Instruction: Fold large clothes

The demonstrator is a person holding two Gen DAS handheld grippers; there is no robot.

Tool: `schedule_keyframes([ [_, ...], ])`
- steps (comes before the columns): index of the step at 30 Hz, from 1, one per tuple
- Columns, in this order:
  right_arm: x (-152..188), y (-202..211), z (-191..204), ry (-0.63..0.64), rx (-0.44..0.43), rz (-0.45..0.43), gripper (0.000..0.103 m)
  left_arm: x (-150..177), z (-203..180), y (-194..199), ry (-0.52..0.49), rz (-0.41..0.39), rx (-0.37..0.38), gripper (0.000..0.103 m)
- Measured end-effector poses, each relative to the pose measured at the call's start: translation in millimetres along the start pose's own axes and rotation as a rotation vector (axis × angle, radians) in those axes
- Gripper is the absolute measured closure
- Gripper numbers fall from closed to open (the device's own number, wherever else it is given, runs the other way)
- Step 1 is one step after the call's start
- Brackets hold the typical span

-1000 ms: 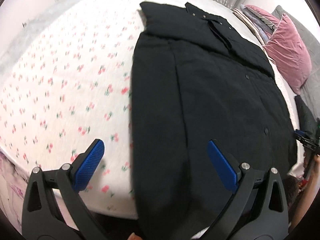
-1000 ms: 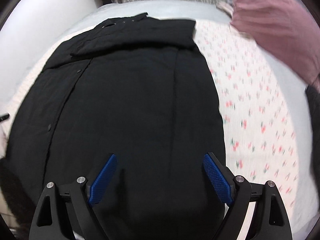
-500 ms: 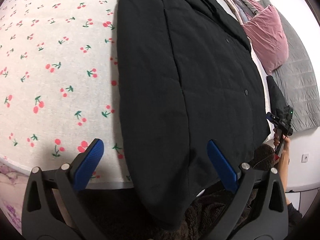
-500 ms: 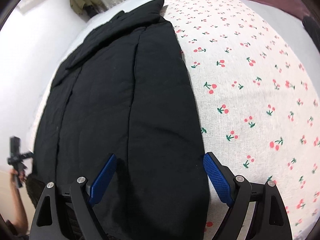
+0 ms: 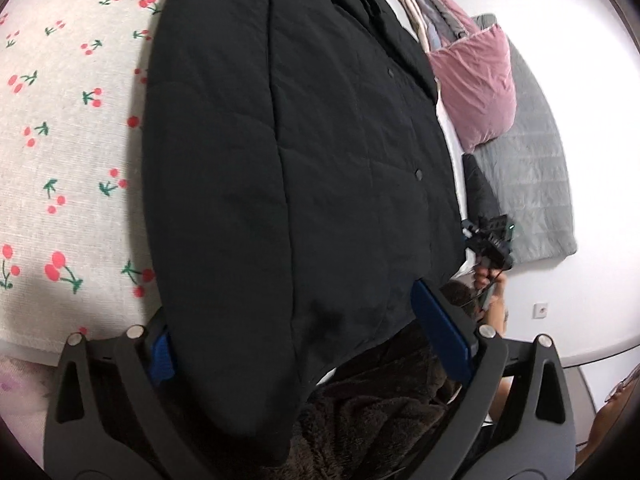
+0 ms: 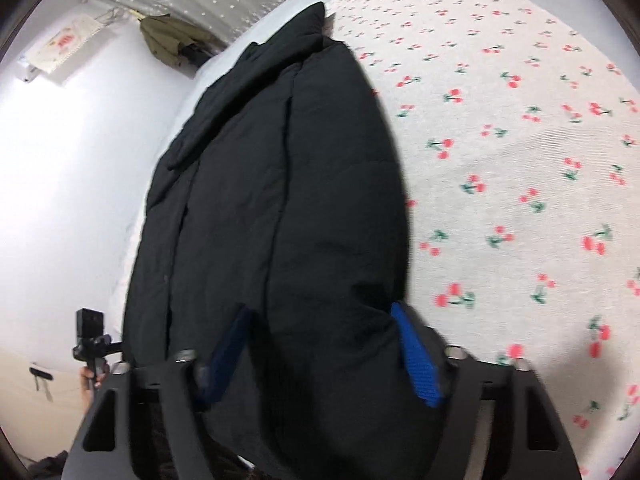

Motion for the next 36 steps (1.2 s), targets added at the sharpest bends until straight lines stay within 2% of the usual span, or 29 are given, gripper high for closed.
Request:
schedule_keyframes([
  [4,3,17,-12,0.020,0.104,0.001,0.038,4,-2,0,-0.017,0.002,-0.034,0.005],
  [11,15,17,-19,0.040,0.090,0.030,0.032,2,-2,-5,-0.022,0.001,-0.049,0.005],
  [13,14,12,-13,0.048,0.054,0.029,0.031,2,-3,-7,-0.029,0.000,-0.056,0.005],
  [16,14,-4,5,0.054,-0.083,0.039,0.031,3,-7,-8,-0.037,-0.005,-0.058,0.005],
  [18,12,-12,15,0.062,-0.124,0.040,0.031,4,-7,-6,-0.041,-0.015,-0.055,0.008],
  [19,10,-15,19,0.066,-0.142,0.041,0.032,4,-10,-7,-0.049,-0.029,-0.056,0.012],
  [21,6,-20,26,0.062,-0.175,0.041,0.052,4,-10,-4,-0.051,-0.068,-0.065,0.036],
  [22,4,-24,30,0.062,-0.169,0.045,0.070,4,-12,-1,-0.051,-0.100,-0.066,0.044],
  [24,-1,-23,36,0.078,-0.125,0.024,0.079,0,-13,11,-0.033,-0.166,-0.042,0.088],
  [27,-9,-3,58,0.129,-0.112,-0.073,0.085,-5,-20,36,0.010,-0.235,0.106,0.090],
  [31,-28,41,91,0.161,-0.171,-0.256,0.087,-5,-49,71,-0.055,-0.345,0.231,0.092],
  [36,-44,76,131,0.213,-0.220,-0.404,0.088,0,-88,108,-0.134,-0.444,0.321,0.094],
])
Point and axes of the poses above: each gripper's, at about its wrist camera, not at the fingertips, and y roughly against the way its jaws point, z to its left, x to its underside, the point moved 6 cm from there along -y, roughly the way its jaws point, and after that the axes turned 15 degrees about y, right-handed, at the moved point
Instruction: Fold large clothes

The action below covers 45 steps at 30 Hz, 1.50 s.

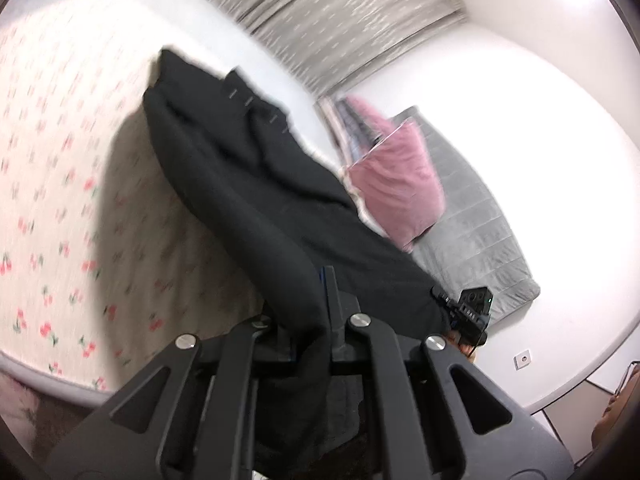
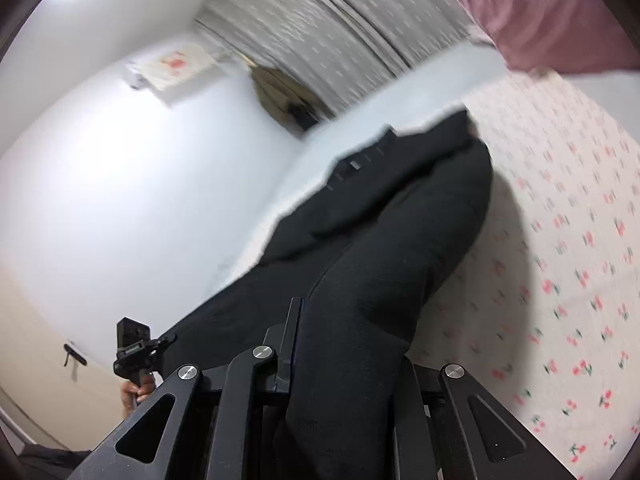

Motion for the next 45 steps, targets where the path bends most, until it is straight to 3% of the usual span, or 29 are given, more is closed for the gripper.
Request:
schedule_keyframes([
  [6,-18,25,45,0.065,-0.021,-0.120,0.088,-7,-38,40,-0.056,-0.083,0.120,0.094],
  [13,-29,78,91,0.144,0.004,-0.199,0.088,-8,-57,94,-0.126,-0.173,0.158,0.094],
  [16,-36,77,79,0.112,0.044,-0.171,0.088,-20,-41,87,-0.092,-0.202,0.115,0.094],
  [21,-44,33,28,-0.013,0.098,-0.130,0.088,-61,-8,49,-0.015,-0.226,0.058,0.094],
  [27,-76,-28,-29,-0.009,0.295,-0.105,0.088,-126,4,-7,0.003,-0.285,-0.025,0.093],
  [31,-91,-84,-74,-0.065,0.351,-0.065,0.087,-163,15,-55,-0.020,-0.318,-0.122,0.093],
  [36,-79,-143,-125,-0.117,0.401,0.038,0.085,-195,62,-110,0.001,-0.313,-0.275,0.092],
  [39,-60,-160,-156,-0.164,0.369,0.042,0.083,-208,105,-137,0.033,-0.267,-0.370,0.083],
  [41,-54,-167,-171,-0.215,0.330,0.042,0.080,-209,124,-149,0.046,-0.211,-0.426,0.066],
  [44,-58,-164,-176,-0.260,0.229,0.051,0.070,-205,132,-150,0.045,-0.155,-0.411,0.060],
  [45,-60,-158,-174,-0.265,0.192,0.045,0.067,-203,128,-146,0.026,-0.147,-0.400,0.050],
])
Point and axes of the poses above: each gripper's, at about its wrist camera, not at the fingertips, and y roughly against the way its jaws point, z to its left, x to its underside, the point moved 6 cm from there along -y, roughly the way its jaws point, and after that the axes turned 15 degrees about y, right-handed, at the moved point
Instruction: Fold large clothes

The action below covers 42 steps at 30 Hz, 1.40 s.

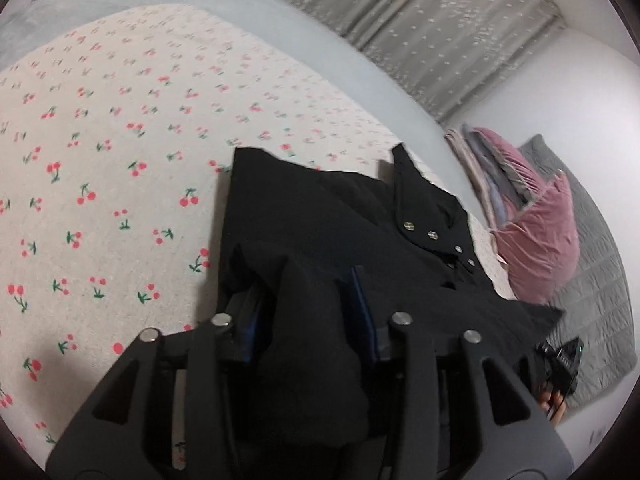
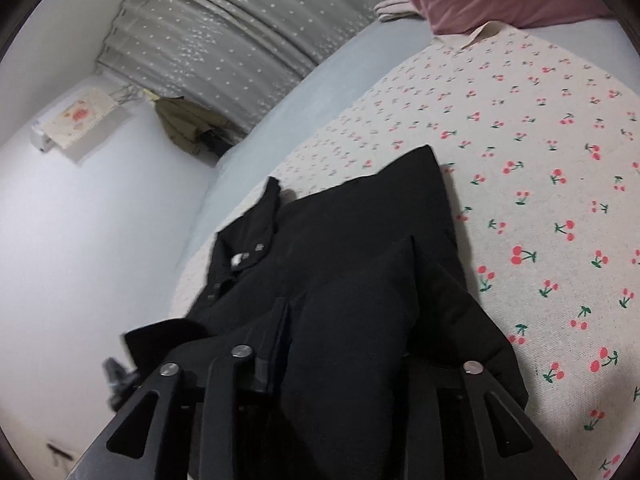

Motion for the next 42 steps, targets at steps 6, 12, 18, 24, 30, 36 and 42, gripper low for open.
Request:
schedule_keyframes([
  [6,-5,66,20,0.058,-0.051,-0.074,0.037,24,-20,56,-0.102,-0.017,0.081,0.023],
  [12,19,86,59,0.313,0.107,0.046,0.037,73,-37,84,-0.258,0.065,0.097,0.022],
  [18,71,34,93,0.707,0.281,0.343,0.036,126,-63,40,-0.477,0.249,0.025,0.022],
  [24,81,5,93,0.802,0.323,0.432,0.036,135,-93,-14,-0.556,0.299,-0.002,0.022],
  [30,46,-21,82,0.699,0.348,0.298,0.036,93,-126,-48,-0.501,0.236,0.013,0.022],
  [36,-6,6,40,0.302,0.312,-0.108,0.035,13,-134,-64,-0.271,0.031,-0.009,0.022],
  [42,-18,85,-9,0.084,0.375,-0.316,0.031,-22,-108,-31,-0.132,-0.091,-0.016,0.022],
])
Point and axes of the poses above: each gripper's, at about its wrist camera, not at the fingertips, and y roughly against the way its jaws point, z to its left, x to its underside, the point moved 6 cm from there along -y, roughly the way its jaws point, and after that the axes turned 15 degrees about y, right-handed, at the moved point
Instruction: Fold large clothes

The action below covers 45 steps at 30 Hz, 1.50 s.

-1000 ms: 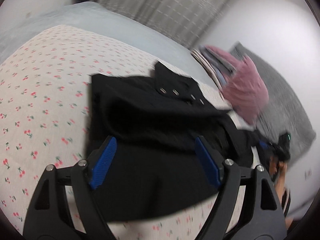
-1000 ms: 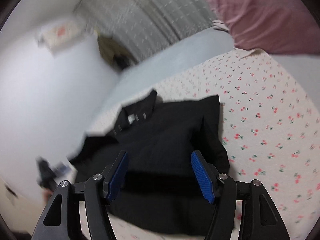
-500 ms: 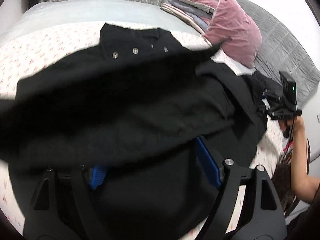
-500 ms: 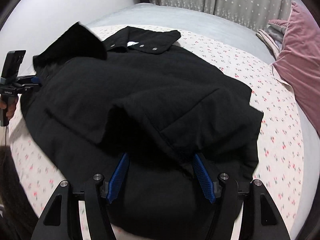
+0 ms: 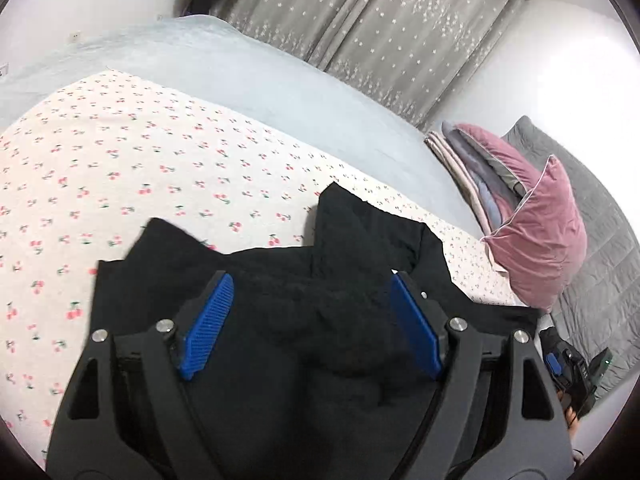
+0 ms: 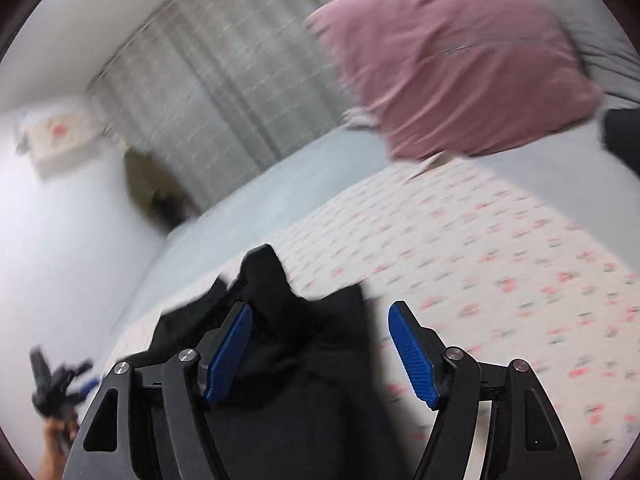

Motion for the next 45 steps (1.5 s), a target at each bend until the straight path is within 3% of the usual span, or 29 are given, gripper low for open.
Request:
schedule_keyframes([
  [3,0,8,-31,-0.143,-0.065,-0.003,0.030,9,18,12,-0.037,0.011,-0.043,0.022],
  [6,6,1,-30,-0.129,-0.078,0.038,0.030,13,40,15,-0.066,0.023,-0.103,0.022],
  [8,9,-10,-17,-0.068,-0.081,0.091,0.030,13,61,15,-0.048,0.037,-0.130,0.022],
  [12,18,-38,27,0.120,-0.070,0.164,0.031,5,88,11,0.027,0.063,-0.114,0.022],
  [16,27,-68,65,0.381,0.056,0.237,0.033,0,85,-10,0.018,0.122,-0.105,0.024],
  [18,29,-82,70,0.448,0.112,0.250,0.041,0,78,-15,-0.022,0.130,-0.092,0.039],
  [19,29,-88,71,0.472,0.149,0.257,0.051,1,74,-16,-0.039,0.134,-0.086,0.047],
  [20,31,-92,70,0.486,0.173,0.264,0.072,1,70,-18,-0.058,0.138,-0.085,0.073],
  [21,31,-96,69,0.495,0.199,0.267,0.091,3,65,-19,-0.087,0.135,-0.081,0.093],
  [25,11,-85,73,0.514,0.267,0.141,0.097,-2,35,0,-0.200,0.011,-0.030,0.093],
  [29,-22,-78,82,0.528,0.298,0.005,0.098,-32,10,21,-0.216,-0.142,0.029,0.093],
  [34,-70,-105,97,0.567,0.365,-0.073,0.098,-76,-11,6,-0.195,-0.257,0.005,0.093],
  [38,-75,-158,91,0.570,0.379,0.025,0.098,-92,3,-54,-0.211,-0.190,-0.130,0.093],
  [41,-54,-203,79,0.598,0.398,0.176,0.097,-82,26,-100,-0.230,-0.103,-0.243,0.092],
  [45,-30,-237,55,0.578,0.440,0.363,0.095,-67,54,-129,-0.227,-0.028,-0.360,0.082],
])
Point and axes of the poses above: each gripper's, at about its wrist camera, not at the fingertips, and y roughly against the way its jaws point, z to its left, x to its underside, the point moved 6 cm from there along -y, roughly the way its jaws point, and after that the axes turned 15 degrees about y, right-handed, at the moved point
